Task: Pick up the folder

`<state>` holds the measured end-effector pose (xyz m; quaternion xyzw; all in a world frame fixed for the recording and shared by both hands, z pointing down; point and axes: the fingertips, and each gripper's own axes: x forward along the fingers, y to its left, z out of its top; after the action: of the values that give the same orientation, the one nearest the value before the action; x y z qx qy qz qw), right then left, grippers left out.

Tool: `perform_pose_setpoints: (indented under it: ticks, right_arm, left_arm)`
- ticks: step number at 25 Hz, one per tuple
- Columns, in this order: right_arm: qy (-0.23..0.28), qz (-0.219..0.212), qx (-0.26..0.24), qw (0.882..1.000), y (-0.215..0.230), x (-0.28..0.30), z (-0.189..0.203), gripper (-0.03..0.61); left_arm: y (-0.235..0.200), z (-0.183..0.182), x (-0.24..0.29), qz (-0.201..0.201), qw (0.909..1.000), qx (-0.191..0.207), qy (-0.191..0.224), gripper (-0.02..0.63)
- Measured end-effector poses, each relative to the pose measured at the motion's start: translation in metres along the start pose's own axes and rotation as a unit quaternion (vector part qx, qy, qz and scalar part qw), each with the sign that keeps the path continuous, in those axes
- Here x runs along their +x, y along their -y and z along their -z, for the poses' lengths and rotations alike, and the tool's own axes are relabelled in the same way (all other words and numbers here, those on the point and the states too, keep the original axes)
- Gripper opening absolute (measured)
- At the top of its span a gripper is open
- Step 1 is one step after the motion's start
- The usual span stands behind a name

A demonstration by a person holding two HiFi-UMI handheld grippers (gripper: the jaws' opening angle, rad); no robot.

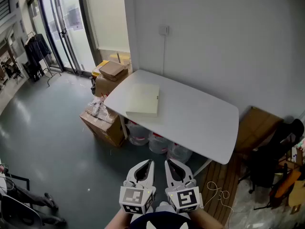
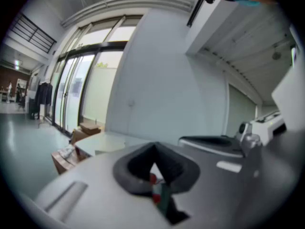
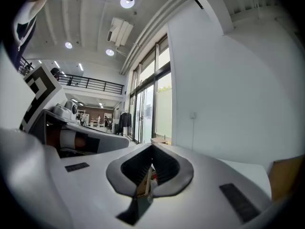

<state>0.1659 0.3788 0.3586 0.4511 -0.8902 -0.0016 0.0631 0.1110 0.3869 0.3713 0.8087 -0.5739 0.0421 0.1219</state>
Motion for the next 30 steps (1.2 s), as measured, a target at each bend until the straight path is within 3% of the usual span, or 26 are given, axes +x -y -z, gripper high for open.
perform_pose_setpoints:
  ticks: [12, 18, 30]
  right_arm:
    - [0.014, -0.045, 0.022, 0.999, 0.023, -0.025, 0.021, 0.009]
    - [0.011, -0.067, 0.022, 0.997, 0.013, -0.027, 0.026, 0.009]
    - [-0.009, -0.036, 0.017, 0.999, 0.018, 0.02, 0.03, 0.009]
  left_arm:
    - [0.024, 0.017, 0.003, -0.037, 0.9992, -0.015, -0.007, 0.005]
    - [0.023, 0.023, 0.0, -0.048, 0.9985, -0.021, -0.014, 0.005]
    - [-0.015, 0.023, 0.033, -0.026, 0.9989, -0.03, -0.023, 0.005]
